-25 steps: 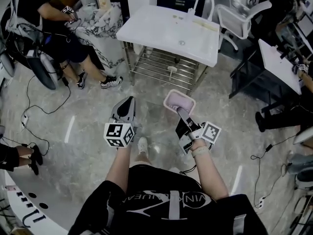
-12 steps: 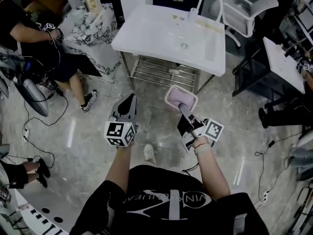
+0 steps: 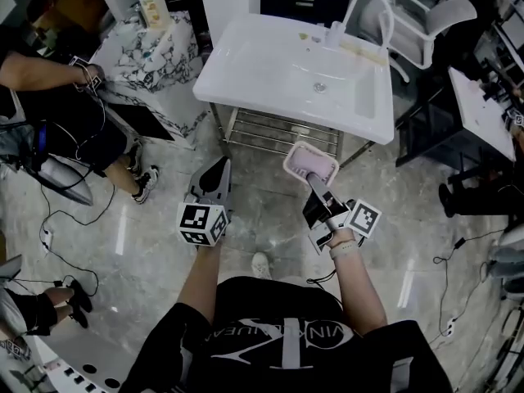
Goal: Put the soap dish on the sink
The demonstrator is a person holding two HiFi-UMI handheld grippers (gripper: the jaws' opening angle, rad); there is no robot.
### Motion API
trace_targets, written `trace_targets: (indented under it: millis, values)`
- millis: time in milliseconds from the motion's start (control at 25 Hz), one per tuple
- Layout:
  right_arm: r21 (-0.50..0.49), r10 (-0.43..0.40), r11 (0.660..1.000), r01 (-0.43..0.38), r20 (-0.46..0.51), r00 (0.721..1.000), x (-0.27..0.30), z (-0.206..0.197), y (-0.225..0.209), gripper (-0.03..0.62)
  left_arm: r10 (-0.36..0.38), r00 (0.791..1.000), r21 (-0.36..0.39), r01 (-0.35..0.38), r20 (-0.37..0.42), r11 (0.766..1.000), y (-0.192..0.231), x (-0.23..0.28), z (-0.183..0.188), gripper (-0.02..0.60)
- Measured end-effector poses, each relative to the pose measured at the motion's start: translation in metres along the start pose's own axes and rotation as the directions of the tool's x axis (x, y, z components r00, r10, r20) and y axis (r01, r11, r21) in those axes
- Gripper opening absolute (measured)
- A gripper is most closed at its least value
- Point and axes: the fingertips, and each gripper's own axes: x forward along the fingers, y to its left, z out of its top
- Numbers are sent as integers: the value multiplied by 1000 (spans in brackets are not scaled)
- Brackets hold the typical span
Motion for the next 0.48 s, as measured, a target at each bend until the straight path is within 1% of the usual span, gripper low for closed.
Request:
trace_targets:
  millis: [200,480]
  values:
    - [10,16,1000,-16,0,1000,29,0,3,97,-3,1000,-11,3,2,1000,22,7,-2,17]
    - [11,8,1000,-8,-33,999,62,2,-2,97,-2,1000,-32,2,-4,999,41,19,-6,17]
